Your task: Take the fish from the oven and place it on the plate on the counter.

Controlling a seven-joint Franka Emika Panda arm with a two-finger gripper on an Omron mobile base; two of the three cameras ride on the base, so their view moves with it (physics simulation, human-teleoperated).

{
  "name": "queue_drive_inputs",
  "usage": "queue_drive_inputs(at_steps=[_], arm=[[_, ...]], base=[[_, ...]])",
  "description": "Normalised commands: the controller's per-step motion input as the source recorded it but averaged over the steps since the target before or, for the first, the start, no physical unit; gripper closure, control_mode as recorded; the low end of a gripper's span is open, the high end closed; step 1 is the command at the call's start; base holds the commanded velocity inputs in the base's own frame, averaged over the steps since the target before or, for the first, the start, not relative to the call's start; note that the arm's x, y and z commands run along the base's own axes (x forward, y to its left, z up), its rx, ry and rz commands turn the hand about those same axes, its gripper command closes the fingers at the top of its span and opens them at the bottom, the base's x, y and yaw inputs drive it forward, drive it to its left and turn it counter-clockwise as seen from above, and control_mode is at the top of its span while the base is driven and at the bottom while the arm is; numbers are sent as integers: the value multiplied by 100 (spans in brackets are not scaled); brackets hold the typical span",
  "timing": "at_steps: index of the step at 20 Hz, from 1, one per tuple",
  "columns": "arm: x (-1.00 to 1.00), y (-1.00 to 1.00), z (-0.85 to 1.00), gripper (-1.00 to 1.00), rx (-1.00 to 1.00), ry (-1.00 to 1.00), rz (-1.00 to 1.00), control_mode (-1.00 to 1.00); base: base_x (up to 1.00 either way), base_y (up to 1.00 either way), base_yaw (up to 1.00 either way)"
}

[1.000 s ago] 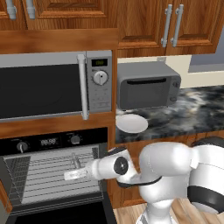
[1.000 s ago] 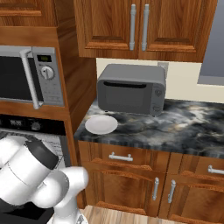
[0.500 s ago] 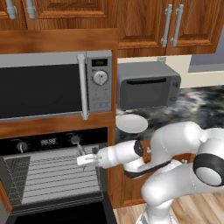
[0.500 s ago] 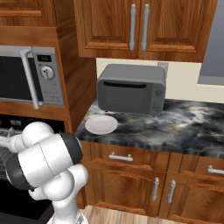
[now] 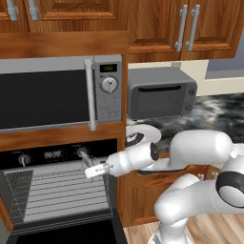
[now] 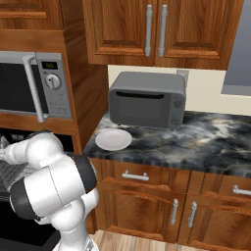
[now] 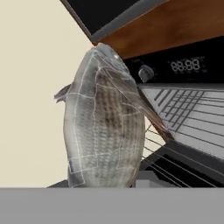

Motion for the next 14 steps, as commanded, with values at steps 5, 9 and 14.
queue_drive_inputs(at_steps=[5,9,14], arm=[[-59,0,99,100,5,0,20,-100],[-32,0,100,100,0,0,16,-100],[-11,0,100,100,4,-12,7,-100]], base=[[0,0,0],[0,0,0],[0,0,0]])
